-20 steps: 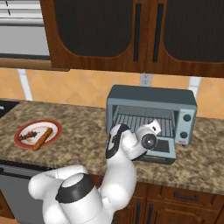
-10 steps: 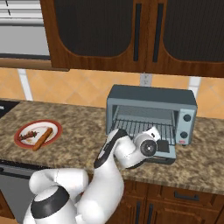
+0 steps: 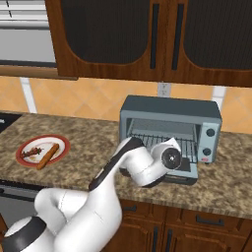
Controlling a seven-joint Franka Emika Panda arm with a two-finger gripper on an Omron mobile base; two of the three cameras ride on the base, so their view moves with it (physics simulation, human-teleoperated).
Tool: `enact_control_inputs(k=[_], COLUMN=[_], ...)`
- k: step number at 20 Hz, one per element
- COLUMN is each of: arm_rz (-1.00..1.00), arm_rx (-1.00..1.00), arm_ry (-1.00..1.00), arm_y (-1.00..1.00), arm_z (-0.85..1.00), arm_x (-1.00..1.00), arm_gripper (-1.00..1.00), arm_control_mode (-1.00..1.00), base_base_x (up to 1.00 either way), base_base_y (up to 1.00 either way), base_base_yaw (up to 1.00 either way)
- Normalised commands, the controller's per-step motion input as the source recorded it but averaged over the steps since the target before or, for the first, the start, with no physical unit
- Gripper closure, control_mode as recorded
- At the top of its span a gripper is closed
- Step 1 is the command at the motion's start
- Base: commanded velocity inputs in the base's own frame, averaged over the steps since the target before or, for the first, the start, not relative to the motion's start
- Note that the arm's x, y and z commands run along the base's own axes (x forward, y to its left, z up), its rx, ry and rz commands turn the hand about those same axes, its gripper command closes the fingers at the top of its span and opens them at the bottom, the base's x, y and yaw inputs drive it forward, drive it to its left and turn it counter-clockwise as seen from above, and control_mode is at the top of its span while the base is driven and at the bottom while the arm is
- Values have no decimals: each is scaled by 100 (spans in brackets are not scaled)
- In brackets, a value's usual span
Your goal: Pick up the kebab skewer and baguette bread, and place them inside the toaster oven. Close the toaster oven door and start by setting the timer.
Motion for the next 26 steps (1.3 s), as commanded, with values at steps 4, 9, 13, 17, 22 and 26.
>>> enact_control_inputs(k=[4, 9, 13, 17, 22, 26], arm_rz=[0, -6, -9, -16, -28, -36], arm_rx=[0, 0, 0, -3, -1, 0], arm_ry=[11, 25, 25, 22, 30, 22], arm_y=[64, 91, 100, 100, 100, 100], arm_z=[78, 54, 41, 28, 2, -3], arm_x=[-74, -68, -42, -23, -7, 0], arm_gripper=[100, -100, -100, -100, -100, -100], arm_control_mode=[-100, -100, -100, -100, -100, -100], base_base_x=[0, 0, 0, 0, 0, 0], base_base_y=[0, 0, 0, 0, 0, 0], base_base_yaw=[0, 0, 0, 0, 0, 0])
